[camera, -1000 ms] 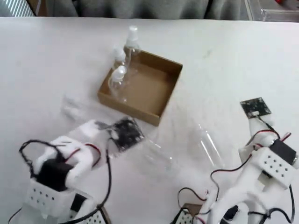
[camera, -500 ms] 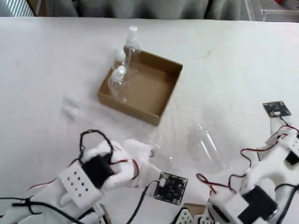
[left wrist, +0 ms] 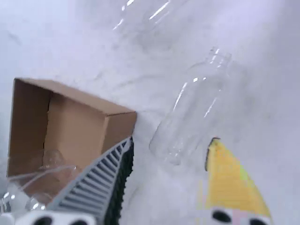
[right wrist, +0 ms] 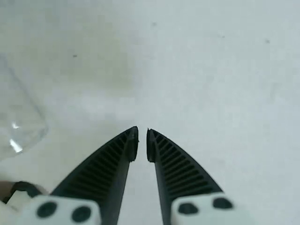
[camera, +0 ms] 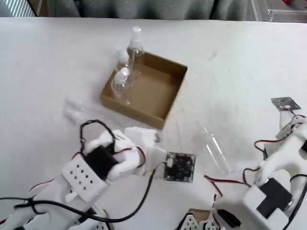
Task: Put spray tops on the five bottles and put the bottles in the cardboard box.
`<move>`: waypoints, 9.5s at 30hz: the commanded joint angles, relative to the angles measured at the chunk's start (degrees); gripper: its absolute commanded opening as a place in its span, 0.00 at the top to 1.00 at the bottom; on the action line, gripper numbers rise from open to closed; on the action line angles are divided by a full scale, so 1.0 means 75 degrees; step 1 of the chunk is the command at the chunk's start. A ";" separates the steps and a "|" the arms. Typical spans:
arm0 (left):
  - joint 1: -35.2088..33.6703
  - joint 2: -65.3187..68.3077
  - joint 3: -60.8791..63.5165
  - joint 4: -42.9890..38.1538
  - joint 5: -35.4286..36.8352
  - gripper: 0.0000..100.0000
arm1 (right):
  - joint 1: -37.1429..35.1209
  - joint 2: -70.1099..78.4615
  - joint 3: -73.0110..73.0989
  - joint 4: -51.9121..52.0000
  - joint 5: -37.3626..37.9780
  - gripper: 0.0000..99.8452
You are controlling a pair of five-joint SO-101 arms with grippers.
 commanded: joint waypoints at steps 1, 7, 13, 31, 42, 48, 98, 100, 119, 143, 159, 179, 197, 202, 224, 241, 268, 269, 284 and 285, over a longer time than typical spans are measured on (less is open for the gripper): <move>-0.0791 -0.0651 -0.0399 0.0176 0.0504 0.83 | -0.0662 -0.0955 -0.0281 0.0920 -0.0105 0.98; -0.1377 -0.0674 0.0094 -0.1207 0.1958 0.97 | -0.2045 -0.2385 0.0785 0.1178 -0.0879 0.98; -0.2174 -0.0662 0.1559 -0.3587 0.4396 0.96 | -0.3886 -0.4167 0.2180 0.1096 -0.1524 0.98; -0.6113 -0.0674 0.2719 -0.3470 0.6025 0.97 | -0.8281 -0.5843 0.3810 0.0604 -0.2813 0.98; -0.8047 -0.0662 0.2567 -0.3645 0.7326 0.96 | -1.0755 -0.6793 0.4548 0.0545 -0.2801 0.98; -0.8504 -0.0662 0.2485 -0.3669 0.7689 0.96 | -1.2114 -0.5550 0.4595 0.0381 -0.2778 0.98; -0.8692 -0.0674 0.2544 -0.3669 0.7654 0.96 | -0.7531 -0.4988 0.5181 -0.3675 -0.4630 0.98; -0.8692 -0.0674 0.2614 -0.3692 0.7642 0.96 | -0.7496 -0.5046 0.5099 -0.3546 -0.4970 0.98; -0.8680 -0.0674 0.2743 -0.3892 0.7631 0.96 | -0.8105 -0.5058 0.3751 -0.0686 -0.6505 0.96; -0.8551 -0.0674 0.2778 -0.3892 0.7631 0.96 | -0.7625 -0.4964 0.5826 -0.3124 -0.5861 0.98; -0.8551 -0.0674 0.2778 -0.3880 0.7631 0.96 | -0.7332 -0.3452 0.4091 -0.2842 -0.7807 0.98; -0.8539 -0.0674 0.2790 -0.3892 0.7408 0.96 | -0.7250 -0.3616 0.4630 -0.2936 -0.7455 0.98; -0.8481 -0.0674 0.2790 -0.3868 0.7373 0.96 | -0.8246 -0.1272 0.3458 -0.4214 -0.8053 0.98; -0.8481 -0.0674 0.2790 -0.3868 0.7373 0.96 | -0.8293 -0.1248 0.2954 -0.3370 -0.8100 0.98; -0.8434 -0.0674 0.2977 -0.4278 0.7361 0.96 | -1.0567 -0.5585 0.4958 -0.2971 -0.8662 0.76; -0.8434 -0.0674 0.3012 -0.4583 0.7080 0.96 | -1.0954 -0.4671 0.5380 -0.4401 -1.0784 0.54; -0.8340 -0.0674 0.3036 -0.4548 0.7045 0.96 | -0.7426 -0.3487 0.4618 -0.2901 -0.6951 0.94; -0.8293 -0.0674 0.3048 -0.4548 0.7045 0.96 | -0.7355 -0.3487 0.4618 -0.2737 -0.6916 0.94; -0.8270 -0.0733 0.3177 -0.4607 0.7033 0.96 | -0.7051 -0.3429 0.4560 -0.2585 -0.6963 0.65; -0.8270 -0.0733 0.3177 -0.4607 0.7033 0.96 | -0.7051 -0.3464 0.4548 -0.2585 -0.6963 0.64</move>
